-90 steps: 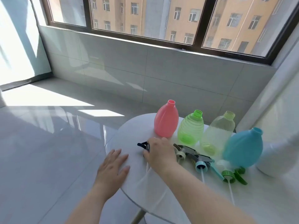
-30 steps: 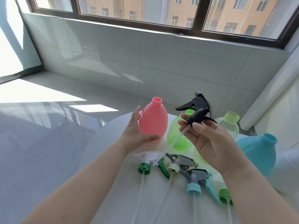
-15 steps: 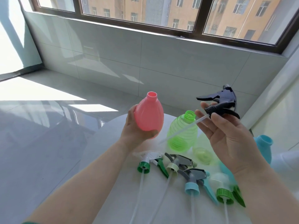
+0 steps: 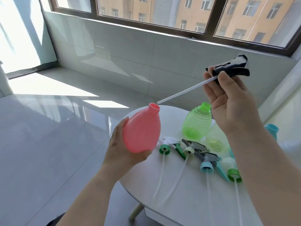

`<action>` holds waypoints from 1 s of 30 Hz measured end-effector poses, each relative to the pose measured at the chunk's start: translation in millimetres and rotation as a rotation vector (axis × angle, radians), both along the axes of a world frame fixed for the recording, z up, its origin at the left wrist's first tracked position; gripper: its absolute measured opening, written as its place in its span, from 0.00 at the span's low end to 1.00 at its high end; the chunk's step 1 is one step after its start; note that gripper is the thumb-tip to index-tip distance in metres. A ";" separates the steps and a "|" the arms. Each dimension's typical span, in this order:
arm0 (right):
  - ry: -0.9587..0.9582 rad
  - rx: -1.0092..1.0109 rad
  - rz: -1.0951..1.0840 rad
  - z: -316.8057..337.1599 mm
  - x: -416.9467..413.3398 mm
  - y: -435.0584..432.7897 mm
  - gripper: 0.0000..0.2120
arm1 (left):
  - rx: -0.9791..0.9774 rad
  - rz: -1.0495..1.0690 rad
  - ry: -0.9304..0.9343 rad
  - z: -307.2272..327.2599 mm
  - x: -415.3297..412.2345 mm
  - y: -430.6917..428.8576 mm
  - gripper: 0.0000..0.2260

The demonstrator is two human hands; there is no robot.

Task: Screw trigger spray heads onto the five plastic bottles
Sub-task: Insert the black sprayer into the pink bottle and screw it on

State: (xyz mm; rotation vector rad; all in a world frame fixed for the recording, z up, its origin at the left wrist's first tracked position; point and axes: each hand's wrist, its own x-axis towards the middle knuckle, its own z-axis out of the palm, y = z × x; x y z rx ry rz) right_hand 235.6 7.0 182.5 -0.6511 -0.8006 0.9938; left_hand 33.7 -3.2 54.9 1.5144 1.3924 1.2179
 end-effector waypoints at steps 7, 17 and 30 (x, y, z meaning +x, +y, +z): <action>-0.179 -0.022 0.011 -7.5 -24.5 6.2 0.08 | -0.024 -0.017 0.038 -10.0 -9.7 4.5 0.45; -0.776 -0.110 0.262 -49.8 -60.2 18.8 0.13 | -0.054 -0.030 0.079 -22.0 2.6 17.2 0.45; -0.936 -0.124 0.419 -51.6 -57.3 29.7 0.11 | -0.066 -0.018 0.149 -28.4 14.7 16.1 0.48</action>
